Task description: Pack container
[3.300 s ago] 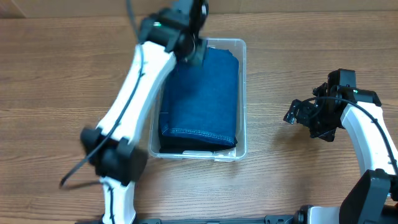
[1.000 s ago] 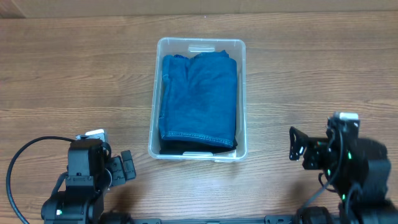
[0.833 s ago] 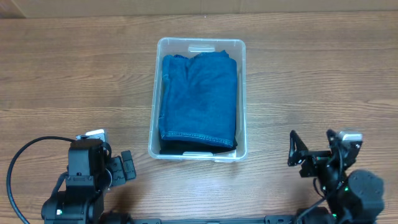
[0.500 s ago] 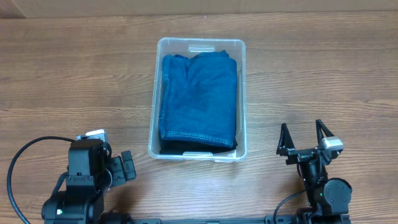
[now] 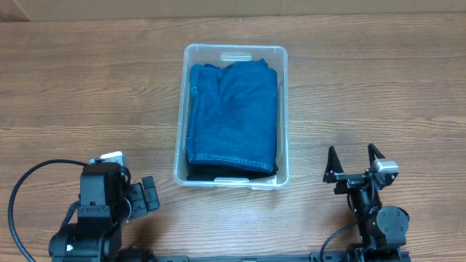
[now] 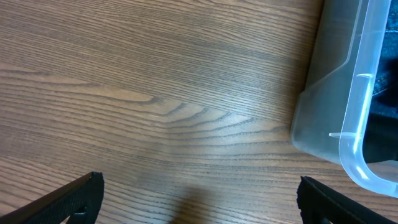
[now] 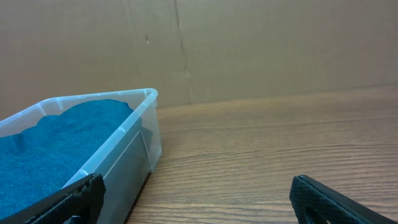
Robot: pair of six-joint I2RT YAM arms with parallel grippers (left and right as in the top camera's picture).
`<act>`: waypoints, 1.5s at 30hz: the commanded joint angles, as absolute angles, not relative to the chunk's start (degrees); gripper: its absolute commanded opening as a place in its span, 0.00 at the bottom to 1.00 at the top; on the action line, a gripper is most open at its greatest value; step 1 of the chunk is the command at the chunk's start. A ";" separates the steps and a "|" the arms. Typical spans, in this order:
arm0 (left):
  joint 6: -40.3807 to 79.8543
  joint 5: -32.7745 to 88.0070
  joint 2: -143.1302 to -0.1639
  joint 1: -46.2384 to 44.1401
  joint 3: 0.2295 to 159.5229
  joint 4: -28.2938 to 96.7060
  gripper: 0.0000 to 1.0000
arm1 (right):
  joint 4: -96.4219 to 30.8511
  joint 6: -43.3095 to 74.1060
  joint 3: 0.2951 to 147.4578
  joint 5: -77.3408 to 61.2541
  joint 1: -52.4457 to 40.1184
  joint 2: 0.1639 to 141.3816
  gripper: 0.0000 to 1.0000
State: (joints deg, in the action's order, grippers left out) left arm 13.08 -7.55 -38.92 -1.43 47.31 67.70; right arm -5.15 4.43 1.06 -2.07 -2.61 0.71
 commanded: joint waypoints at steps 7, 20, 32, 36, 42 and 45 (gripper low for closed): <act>12.43 -7.66 -38.89 -1.52 47.35 67.48 1.00 | -4.80 4.14 0.49 -1.30 -2.22 0.16 1.00; 12.21 -8.38 -24.91 -4.84 45.98 66.63 1.00 | -4.80 4.14 0.47 -1.30 -2.24 0.16 1.00; -4.67 -0.08 -7.31 -4.84 0.16 -7.99 1.00 | -4.80 4.14 0.47 -1.32 -2.22 0.16 1.00; -6.22 -0.47 -3.38 -4.40 0.27 -0.21 1.00 | -4.80 4.14 0.49 -1.32 -2.22 0.16 1.00; -6.24 -0.40 -0.32 -4.43 0.30 4.40 1.00 | -4.80 4.14 0.49 -1.30 -2.24 0.16 1.00; -6.24 -0.40 -0.32 -4.43 0.30 4.43 1.00 | -4.80 4.14 0.47 -1.32 -2.22 0.16 1.00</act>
State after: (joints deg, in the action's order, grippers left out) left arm -4.91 -1.04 -0.99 -4.54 0.47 4.49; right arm -5.13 4.43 1.06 -2.07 -2.61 0.62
